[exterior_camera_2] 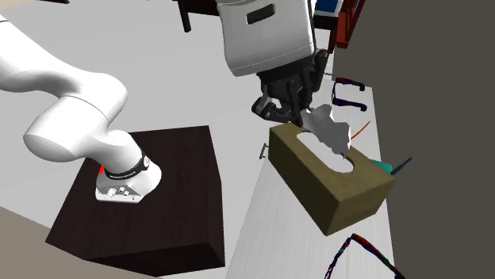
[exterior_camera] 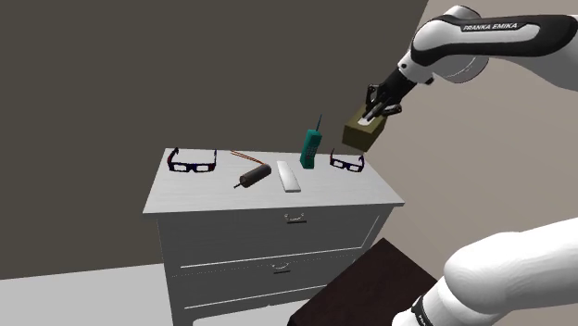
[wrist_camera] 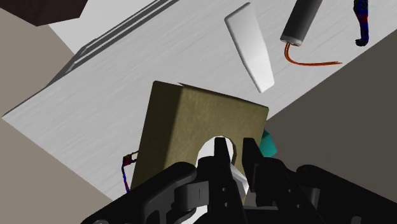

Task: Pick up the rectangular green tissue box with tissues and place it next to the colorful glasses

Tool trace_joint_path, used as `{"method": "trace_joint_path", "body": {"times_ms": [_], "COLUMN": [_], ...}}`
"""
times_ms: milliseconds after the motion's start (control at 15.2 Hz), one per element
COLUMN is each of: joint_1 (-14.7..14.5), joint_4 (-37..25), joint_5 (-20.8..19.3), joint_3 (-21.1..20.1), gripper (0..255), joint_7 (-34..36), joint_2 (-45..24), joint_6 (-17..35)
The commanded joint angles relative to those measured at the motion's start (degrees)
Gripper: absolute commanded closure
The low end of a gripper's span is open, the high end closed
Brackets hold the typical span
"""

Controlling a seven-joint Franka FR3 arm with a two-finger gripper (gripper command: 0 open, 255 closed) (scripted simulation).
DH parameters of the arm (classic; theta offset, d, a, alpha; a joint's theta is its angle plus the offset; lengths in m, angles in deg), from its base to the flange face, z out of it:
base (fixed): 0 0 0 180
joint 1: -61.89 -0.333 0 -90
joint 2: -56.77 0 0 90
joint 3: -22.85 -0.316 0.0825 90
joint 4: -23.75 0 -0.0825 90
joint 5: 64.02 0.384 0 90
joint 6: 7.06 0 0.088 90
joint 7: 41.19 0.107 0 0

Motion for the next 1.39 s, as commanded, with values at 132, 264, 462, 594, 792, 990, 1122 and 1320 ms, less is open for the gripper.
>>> {"method": "trace_joint_path", "body": {"times_ms": [132,264,462,594,792,990,1122,1320], "joint_1": [-1.5,-2.3,-3.4,-4.0,-5.0,-6.0,-6.7,-7.9], "joint_4": [-2.1,-3.3,-5.7,-7.6,-10.9,-14.9,-17.9,-23.0], "joint_5": [0.2,0.2,-0.2,-0.7,-1.8,-3.4,-4.7,-7.2], "joint_3": [-4.0,-6.0,-9.0,-11.0,-13.8,-16.4,-18.1,-20.3], "gripper": [255,255,255,255,255,255,255,255], "joint_7": [5.2,7.9,12.0,14.7,19.0,23.3,26.2,30.7], "joint_2": [-2.5,-4.1,-6.8,-8.9,-12.3,-16.2,-18.9,-23.5], "joint_6": [1.3,2.0,3.1,3.6,4.2,4.5,4.5,4.1]}}
